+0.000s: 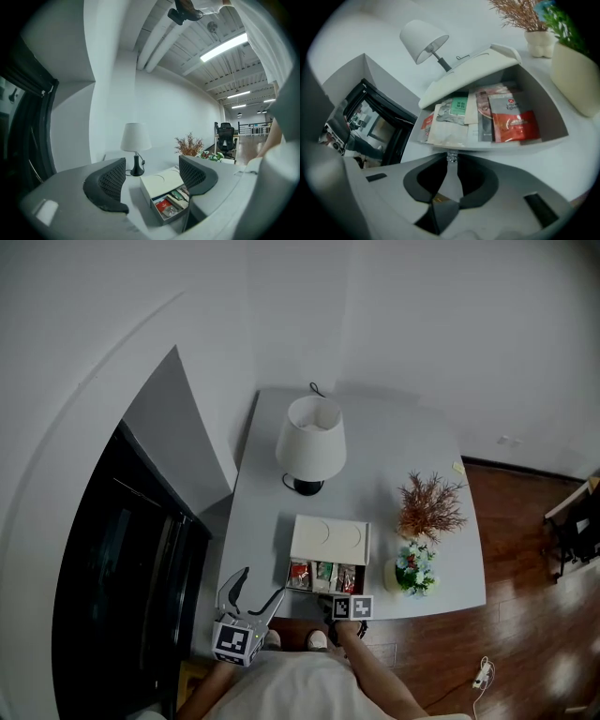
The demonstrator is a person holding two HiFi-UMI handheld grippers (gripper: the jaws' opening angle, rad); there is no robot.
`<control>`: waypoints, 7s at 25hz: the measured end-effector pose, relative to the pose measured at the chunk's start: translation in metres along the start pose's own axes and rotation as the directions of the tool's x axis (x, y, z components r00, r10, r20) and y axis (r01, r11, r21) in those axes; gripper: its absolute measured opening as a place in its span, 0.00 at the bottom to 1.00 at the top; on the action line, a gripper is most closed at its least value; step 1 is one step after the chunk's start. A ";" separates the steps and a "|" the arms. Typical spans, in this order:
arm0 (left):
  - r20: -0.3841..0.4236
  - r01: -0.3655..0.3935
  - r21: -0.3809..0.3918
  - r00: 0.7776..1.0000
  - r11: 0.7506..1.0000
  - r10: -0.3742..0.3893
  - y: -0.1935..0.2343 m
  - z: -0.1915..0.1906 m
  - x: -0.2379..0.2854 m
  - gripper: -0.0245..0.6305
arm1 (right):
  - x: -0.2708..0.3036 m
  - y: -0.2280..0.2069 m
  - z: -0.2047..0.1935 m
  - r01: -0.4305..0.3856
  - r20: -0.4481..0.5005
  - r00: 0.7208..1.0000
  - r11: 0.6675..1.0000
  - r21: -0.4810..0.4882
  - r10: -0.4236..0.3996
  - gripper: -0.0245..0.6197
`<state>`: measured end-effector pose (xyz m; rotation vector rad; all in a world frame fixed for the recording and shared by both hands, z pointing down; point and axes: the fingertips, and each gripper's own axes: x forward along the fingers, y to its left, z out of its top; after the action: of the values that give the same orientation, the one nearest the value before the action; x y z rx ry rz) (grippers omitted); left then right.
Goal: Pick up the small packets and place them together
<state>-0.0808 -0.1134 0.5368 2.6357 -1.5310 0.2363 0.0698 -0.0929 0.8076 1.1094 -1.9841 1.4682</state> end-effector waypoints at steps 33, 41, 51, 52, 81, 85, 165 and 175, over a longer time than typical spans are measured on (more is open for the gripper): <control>0.080 -0.015 -0.044 0.997 0.999 0.019 0.002 0.020 0.013 0.71 | -0.268 0.143 0.137 0.426 0.832 0.479 0.755 -0.499 0.280 0.58; 0.073 -0.009 -0.048 0.997 0.999 0.013 0.000 0.034 0.010 0.69 | -0.273 0.123 0.126 0.427 0.836 0.501 0.776 -0.463 0.224 0.58; 0.105 -0.023 -0.050 0.994 0.998 0.028 -0.001 0.034 0.006 0.69 | -0.189 0.084 0.102 0.273 0.570 0.812 0.781 -0.562 0.127 0.53; 0.099 -0.026 -0.047 0.995 0.999 0.031 0.000 0.032 0.005 0.69 | -0.171 0.079 0.097 0.241 0.512 0.852 0.788 -0.567 0.107 0.53; 0.050 -0.087 -0.040 0.995 0.995 0.089 0.022 0.014 -0.007 0.69 | -0.075 0.067 0.060 0.208 0.126 0.978 0.832 -0.515 -0.166 0.07; 0.050 -0.086 -0.042 0.995 0.995 0.088 0.023 0.014 -0.005 0.69 | -0.084 0.089 0.100 0.194 0.221 0.971 0.852 -0.486 -0.095 0.06; 0.064 -0.132 -0.038 0.989 0.990 0.135 0.029 0.026 -0.026 0.65 | 0.033 0.077 0.043 -0.006 -0.065 0.984 0.331 -0.944 -0.167 0.19; 0.055 -0.091 -0.037 0.994 0.995 0.093 0.020 0.022 -0.013 0.65 | -0.071 0.037 0.135 0.228 0.210 0.973 0.485 -0.844 -0.092 0.20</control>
<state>-0.1024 -0.1155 0.5132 2.5706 -1.6603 0.1404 0.0974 -0.1894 0.6873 0.8624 -2.1812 0.1287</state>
